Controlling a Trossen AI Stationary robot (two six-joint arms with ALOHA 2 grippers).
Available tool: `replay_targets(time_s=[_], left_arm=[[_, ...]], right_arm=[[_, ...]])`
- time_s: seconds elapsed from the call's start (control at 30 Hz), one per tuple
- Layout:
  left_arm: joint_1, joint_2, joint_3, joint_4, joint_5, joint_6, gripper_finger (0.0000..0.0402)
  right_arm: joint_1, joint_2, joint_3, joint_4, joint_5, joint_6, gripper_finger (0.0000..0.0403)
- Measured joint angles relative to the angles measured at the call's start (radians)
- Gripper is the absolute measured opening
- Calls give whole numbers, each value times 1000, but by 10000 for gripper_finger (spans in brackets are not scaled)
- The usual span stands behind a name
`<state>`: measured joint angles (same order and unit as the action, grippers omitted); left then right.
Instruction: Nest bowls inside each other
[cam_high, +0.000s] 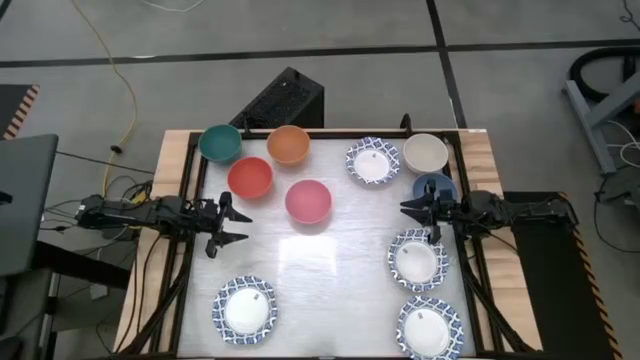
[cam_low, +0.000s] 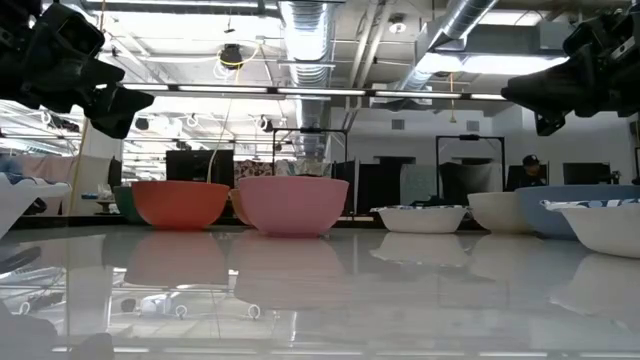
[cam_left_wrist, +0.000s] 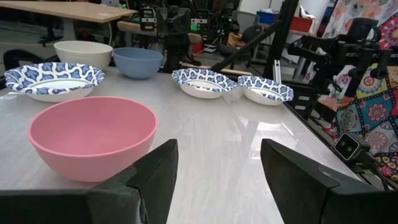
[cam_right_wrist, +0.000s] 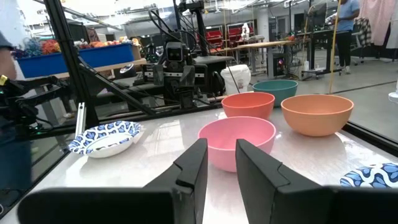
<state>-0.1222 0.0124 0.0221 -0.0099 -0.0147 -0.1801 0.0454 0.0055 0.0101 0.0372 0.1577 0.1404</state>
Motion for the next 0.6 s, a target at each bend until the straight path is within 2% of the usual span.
replay_targets(time_s=[0.37, 0.6], left_arm=[[0, 0, 0, 2, 0, -7, 220], [0, 0, 0, 1, 0, -140, 220]], right_arm=[[0, 0, 0, 0, 0, 0, 105], [0, 0, 0, 0, 0, 0, 105]])
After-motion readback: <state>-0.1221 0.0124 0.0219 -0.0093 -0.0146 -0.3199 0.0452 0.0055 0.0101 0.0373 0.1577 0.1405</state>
